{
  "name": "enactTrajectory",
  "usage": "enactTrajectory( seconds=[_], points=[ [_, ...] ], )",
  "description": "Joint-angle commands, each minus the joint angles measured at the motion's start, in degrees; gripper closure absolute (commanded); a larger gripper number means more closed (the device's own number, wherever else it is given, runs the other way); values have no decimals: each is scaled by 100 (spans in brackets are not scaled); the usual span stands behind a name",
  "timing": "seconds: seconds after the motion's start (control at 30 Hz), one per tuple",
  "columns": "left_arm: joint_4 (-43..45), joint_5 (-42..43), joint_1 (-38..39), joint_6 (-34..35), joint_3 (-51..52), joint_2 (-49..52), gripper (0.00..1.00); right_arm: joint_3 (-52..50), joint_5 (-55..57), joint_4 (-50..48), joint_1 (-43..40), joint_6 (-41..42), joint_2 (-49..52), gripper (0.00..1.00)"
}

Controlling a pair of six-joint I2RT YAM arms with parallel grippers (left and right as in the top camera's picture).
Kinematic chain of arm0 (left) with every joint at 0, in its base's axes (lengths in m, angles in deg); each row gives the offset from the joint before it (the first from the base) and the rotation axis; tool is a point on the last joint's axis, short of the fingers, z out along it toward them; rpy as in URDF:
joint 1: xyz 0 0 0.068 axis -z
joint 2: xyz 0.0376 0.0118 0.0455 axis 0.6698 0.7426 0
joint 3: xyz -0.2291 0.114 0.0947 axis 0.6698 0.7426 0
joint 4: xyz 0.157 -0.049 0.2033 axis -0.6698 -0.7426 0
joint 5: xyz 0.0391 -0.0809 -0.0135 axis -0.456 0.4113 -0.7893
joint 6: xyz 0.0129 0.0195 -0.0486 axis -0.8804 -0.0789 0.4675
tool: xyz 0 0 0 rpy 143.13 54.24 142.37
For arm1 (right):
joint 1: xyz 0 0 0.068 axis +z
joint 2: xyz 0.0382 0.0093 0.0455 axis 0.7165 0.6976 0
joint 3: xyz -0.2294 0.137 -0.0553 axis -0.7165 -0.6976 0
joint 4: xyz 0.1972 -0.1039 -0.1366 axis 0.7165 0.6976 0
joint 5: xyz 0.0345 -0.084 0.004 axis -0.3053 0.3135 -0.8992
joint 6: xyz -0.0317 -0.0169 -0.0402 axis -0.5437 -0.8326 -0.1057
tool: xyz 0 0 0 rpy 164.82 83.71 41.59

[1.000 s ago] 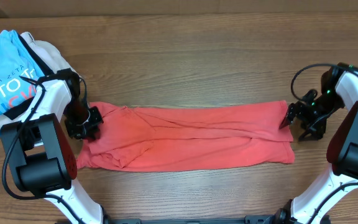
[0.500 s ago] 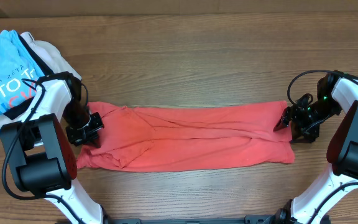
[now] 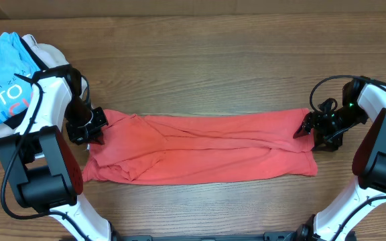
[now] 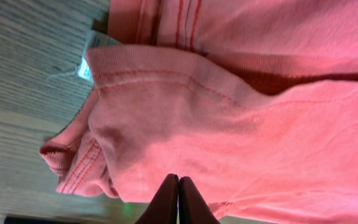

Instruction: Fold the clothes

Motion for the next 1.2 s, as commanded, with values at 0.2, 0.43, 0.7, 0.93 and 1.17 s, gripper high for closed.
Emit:
enactTrajectory(
  seconds=[0.2, 0.43, 0.7, 0.93, 1.17],
  points=[
    [-39, 68, 26, -140, -103, -151, 93, -26, 376, -199, 74, -7, -205, 32],
    [-44, 66, 26, -142, -103, -151, 93, -227, 382, -568, 461, -179, -195, 31],
    [-50, 66, 26, -181, -103, -151, 92, -522, 391, -841, 813, -175, -195, 57],
    [-68, 68, 26, -181, -103, -151, 93, -511, 678, -879, 732, -122, -195, 96],
    [-72, 160, 26, -229, -356, -151, 95, -7, 1095, -881, 365, 422, -197, 96]
  ],
)
